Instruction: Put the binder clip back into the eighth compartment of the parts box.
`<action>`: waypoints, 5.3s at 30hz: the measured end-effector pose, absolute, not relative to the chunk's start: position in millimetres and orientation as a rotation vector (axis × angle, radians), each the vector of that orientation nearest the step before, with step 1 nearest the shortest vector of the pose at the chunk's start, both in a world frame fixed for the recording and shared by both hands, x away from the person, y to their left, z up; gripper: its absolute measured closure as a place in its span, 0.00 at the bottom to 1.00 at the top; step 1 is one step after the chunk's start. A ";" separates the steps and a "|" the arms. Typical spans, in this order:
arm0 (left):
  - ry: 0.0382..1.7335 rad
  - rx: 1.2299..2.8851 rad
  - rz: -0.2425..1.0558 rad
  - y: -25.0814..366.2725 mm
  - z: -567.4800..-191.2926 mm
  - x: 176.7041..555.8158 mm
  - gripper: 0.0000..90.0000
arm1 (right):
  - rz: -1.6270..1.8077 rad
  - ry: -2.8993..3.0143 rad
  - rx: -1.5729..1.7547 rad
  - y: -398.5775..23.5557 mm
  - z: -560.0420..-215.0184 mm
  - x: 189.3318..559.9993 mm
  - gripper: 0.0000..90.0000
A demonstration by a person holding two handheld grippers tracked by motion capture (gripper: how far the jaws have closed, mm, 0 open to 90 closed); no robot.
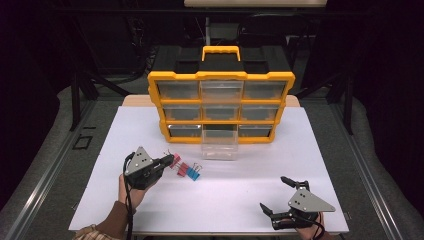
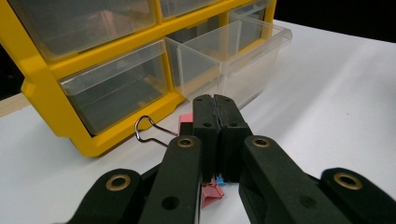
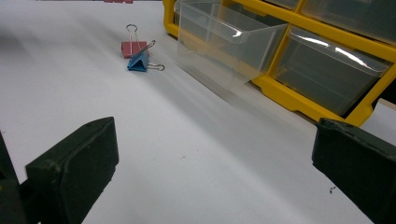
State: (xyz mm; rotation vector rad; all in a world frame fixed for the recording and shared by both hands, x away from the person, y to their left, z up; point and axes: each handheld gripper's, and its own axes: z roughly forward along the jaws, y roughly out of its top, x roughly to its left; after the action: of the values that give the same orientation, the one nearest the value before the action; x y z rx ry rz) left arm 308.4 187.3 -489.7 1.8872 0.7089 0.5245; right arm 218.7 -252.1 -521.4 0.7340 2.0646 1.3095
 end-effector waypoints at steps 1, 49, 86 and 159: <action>0.708 1.889 0.526 187.0 -489.2 308.8 0.98 | 1.309 2.065 0.734 -252.1 -521.4 218.7 0.00; 0.652 1.832 0.585 169.1 -452.3 337.0 0.98 | 1.306 2.067 0.730 -251.7 -521.5 218.8 0.00; 0.542 1.820 0.566 122.7 -441.6 358.5 0.98 | 1.301 2.064 0.741 -252.0 -521.7 219.1 0.02; 0.588 1.918 0.446 86.5 -481.2 392.0 0.66 | 1.280 2.098 0.748 -251.2 -523.6 220.5 0.02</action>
State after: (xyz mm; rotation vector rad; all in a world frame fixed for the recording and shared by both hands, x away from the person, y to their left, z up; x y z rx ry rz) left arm 392.0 86.5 -481.2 1.9178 0.5877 0.4460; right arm 220.5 -251.2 -523.6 0.7478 2.0981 1.2799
